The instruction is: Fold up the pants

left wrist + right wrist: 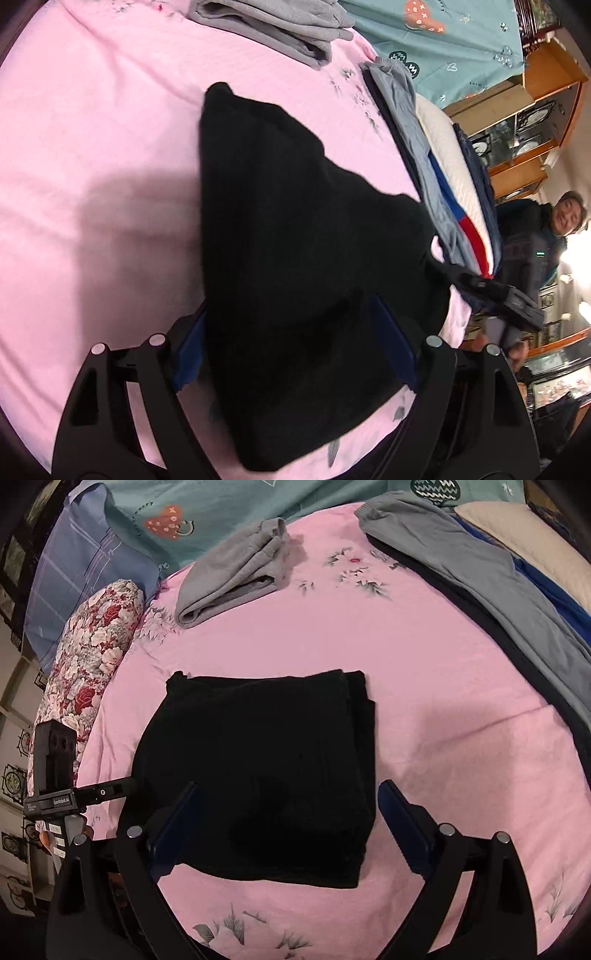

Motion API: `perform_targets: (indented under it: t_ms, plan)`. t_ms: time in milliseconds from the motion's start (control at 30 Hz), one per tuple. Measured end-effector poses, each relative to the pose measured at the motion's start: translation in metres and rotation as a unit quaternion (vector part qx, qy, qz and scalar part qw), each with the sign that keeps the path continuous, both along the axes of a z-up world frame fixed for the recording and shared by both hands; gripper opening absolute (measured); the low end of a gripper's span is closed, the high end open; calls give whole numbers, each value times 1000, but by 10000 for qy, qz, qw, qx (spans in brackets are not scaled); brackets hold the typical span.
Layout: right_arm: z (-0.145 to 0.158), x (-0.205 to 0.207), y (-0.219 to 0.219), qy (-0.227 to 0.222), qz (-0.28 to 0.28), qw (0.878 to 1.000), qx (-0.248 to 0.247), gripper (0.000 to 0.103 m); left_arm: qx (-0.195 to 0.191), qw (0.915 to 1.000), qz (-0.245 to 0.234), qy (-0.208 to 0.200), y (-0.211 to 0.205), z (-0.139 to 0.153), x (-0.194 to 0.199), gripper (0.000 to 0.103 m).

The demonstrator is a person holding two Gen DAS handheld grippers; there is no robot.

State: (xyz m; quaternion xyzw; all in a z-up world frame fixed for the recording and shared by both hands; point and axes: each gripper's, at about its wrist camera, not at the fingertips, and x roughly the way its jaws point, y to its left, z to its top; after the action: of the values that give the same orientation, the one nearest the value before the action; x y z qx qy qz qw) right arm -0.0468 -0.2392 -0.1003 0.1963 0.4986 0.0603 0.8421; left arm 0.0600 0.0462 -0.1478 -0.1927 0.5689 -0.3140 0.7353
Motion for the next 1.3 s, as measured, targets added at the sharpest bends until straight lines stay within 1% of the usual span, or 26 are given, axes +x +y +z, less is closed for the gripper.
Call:
perform_targets:
  t_ms: [100, 167, 200, 300, 333, 367, 400, 433, 467, 500, 567, 600, 633, 667, 700, 733, 767, 800, 867, 933, 1000, 1100, 1133, 1167, 1233, 1300]
  plan:
    - [-22, 13, -20, 479, -237, 9973, 500, 95, -224, 9996, -92, 120, -5, -5, 13, 83]
    - [-38, 17, -27, 755, -204, 9939, 771, 95, -460, 9986, -143, 225, -6, -8, 22, 86]
    - [-47, 19, -30, 875, -187, 9910, 991, 98, -535, 9981, -155, 255, -7, -7, 24, 86]
    - [-45, 20, -32, 786, -218, 9899, 1158, 98, -635, 9972, -130, 366, -8, -7, 25, 86]
    - [-45, 22, -32, 767, -204, 9882, 1310, 98, -699, 9966, -179, 394, -8, -6, 22, 85]
    - [-47, 23, -29, 780, -103, 9841, 1592, 98, -853, 9951, -280, 414, -10, -5, 19, 85]
    - [-46, 23, -26, 769, -55, 9841, 1599, 98, -914, 9947, -345, 334, -9, -3, 15, 85]
    - [-43, 24, -24, 758, -3, 9849, 1557, 98, -889, 9951, -374, 225, -10, 0, 13, 84]
    - [-42, 24, -20, 733, 127, 9844, 1597, 98, -845, 9955, -364, 218, -12, -2, 13, 82]
    - [-41, 23, -18, 713, 239, 9829, 1680, 98, -836, 9954, -320, 355, -13, -8, 16, 81]
    - [-44, 24, -20, 697, 251, 9813, 1779, 97, -727, 9962, -269, 389, -21, -14, 21, 70]
    - [-46, 25, -20, 658, 251, 9807, 1824, 95, -585, 9974, -220, 351, -25, -15, 22, 64]
    - [-47, 27, -18, 620, 272, 9803, 1854, 94, -371, 9987, -157, 300, -28, -15, 21, 50]
    - [-48, 29, -12, 565, 311, 9821, 1768, 93, -220, 9993, -133, 271, -30, -15, 20, 41]
    - [-46, 29, -6, 495, 370, 9851, 1604, 81, -154, 9996, -82, 234, -31, -14, 19, 39]
    - [-44, 29, 4, 439, 401, 9900, 1281, 69, -150, 9997, -43, 180, -30, -9, 17, 34]
    - [-43, 29, 9, 404, 378, 9939, 955, 48, -133, 9999, -21, 48, -30, -3, 14, 31]
    - [-41, 27, 13, 342, 370, 9958, 762, 41, -74, 9999, 8, -99, -32, 4, 10, 31]
    - [-31, 23, 16, 183, 366, 9972, 627, 35, 120, 9993, 16, -347, -37, 18, 5, 30]
    - [-17, 20, 21, 7, 437, 9981, 441, 33, 277, 9980, 16, -570, -39, 36, 4, 30]
    - [1, 18, 30, -178, 545, 9983, 132, 32, 348, 9960, 46, -824, -38, 58, 11, 30]
    - [25, 30, 38, -359, 755, 9965, 47, 32, 351, 9918, 140, -1219, -30, 99, 39, 30]
    - [32, 36, 39, -433, 790, 9959, 18, 32, 360, 9902, 191, -1334, -27, 112, 53, 30]
    - [44, 48, 39, -569, 838, 9949, -9, 32, 404, 9881, 250, -1462, -25, 128, 75, 30]
    - [67, 79, 38, -823, 879, 9927, 73, 32, 470, 9858, 399, -1559, -20, 150, 116, 30]
    - [83, 114, 36, -1005, 893, 9908, 160, 32, 634, 9821, 632, -1657, -19, 172, 176, 30]
